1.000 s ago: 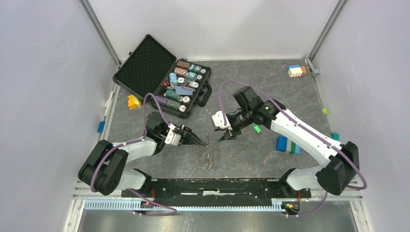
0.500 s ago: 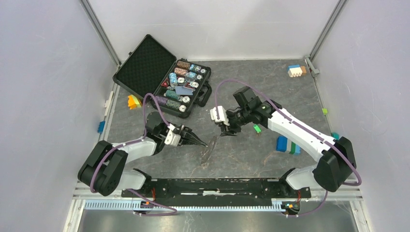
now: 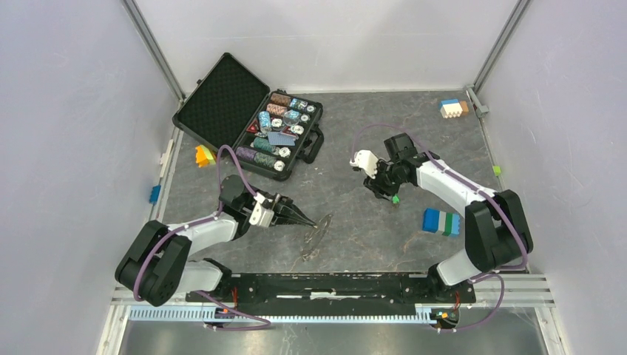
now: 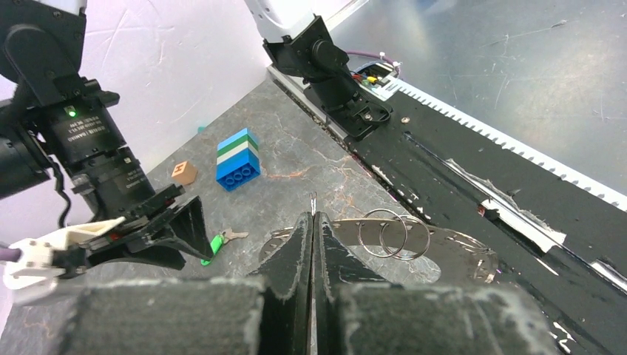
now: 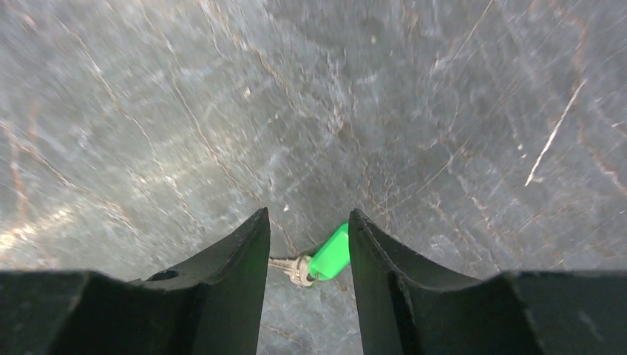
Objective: Put the keys on the keyring
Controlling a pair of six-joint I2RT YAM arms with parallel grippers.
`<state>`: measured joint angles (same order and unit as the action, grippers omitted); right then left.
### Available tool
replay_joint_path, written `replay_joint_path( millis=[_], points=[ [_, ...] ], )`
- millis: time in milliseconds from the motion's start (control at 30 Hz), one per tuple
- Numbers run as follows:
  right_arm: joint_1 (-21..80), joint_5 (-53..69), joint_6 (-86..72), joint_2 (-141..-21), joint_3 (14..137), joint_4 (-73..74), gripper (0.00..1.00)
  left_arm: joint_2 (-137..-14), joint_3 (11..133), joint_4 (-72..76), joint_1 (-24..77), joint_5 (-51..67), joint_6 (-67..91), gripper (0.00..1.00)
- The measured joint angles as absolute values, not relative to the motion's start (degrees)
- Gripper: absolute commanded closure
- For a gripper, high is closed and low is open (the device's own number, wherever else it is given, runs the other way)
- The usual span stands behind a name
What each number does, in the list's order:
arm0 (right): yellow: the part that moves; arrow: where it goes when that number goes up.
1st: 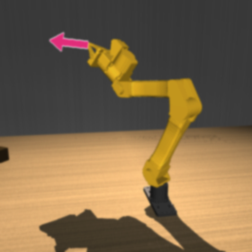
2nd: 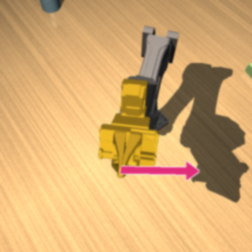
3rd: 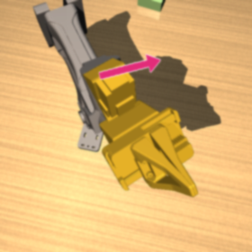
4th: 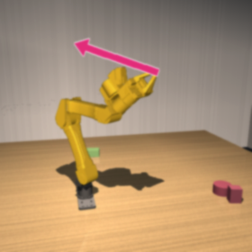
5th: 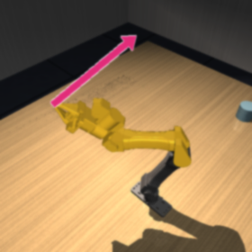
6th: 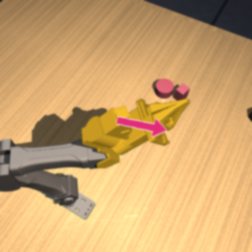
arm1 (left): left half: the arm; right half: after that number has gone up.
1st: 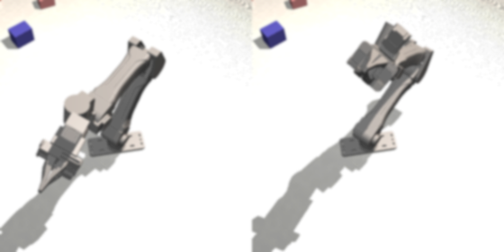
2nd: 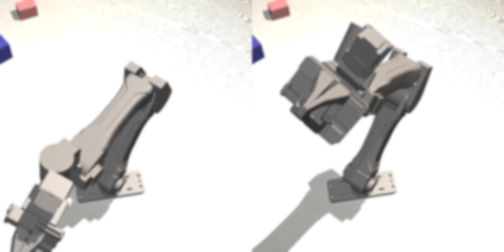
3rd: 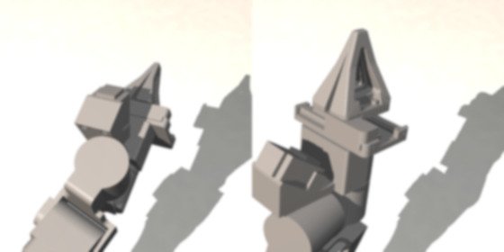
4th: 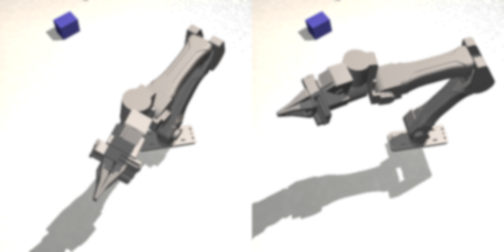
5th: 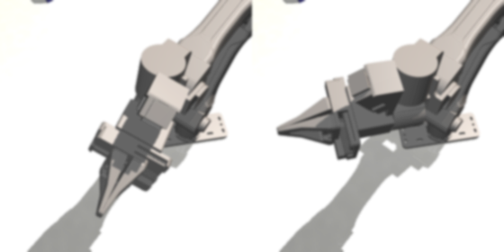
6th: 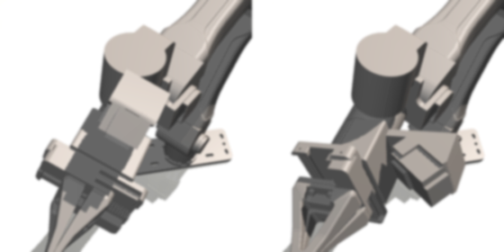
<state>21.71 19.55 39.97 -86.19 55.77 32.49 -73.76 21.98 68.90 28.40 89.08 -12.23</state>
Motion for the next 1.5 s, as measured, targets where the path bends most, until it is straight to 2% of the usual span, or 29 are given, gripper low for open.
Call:
replay_joint_path(
  millis=[333, 600, 933, 1500],
  points=[
    [19.62, 17.41, 57.52, -87.31, 52.93, 38.13, 0.53, -73.78, 21.98, 69.41, 28.64, 89.08, -11.6, 0.98],
    [17.8, 14.96, 64.31, -87.33, 52.18, 39.55, 0.54, -73.78, 21.98, 69.45, 28.64, 89.08, -11.33, 0.98],
    [16.32, 14.5, 68.07, -87.83, 51.05, 39.86, 0.56, -73.78, 21.98, 69.58, 28.64, 89.08, -11.18, 0.98],
    [15.57, 14.68, 68.9, -87.85, 48.84, 36.84, 0.65, -73.78, 21.98, 69.6, 28.64, 89.08, -11.14, 0.98]
  ],
)
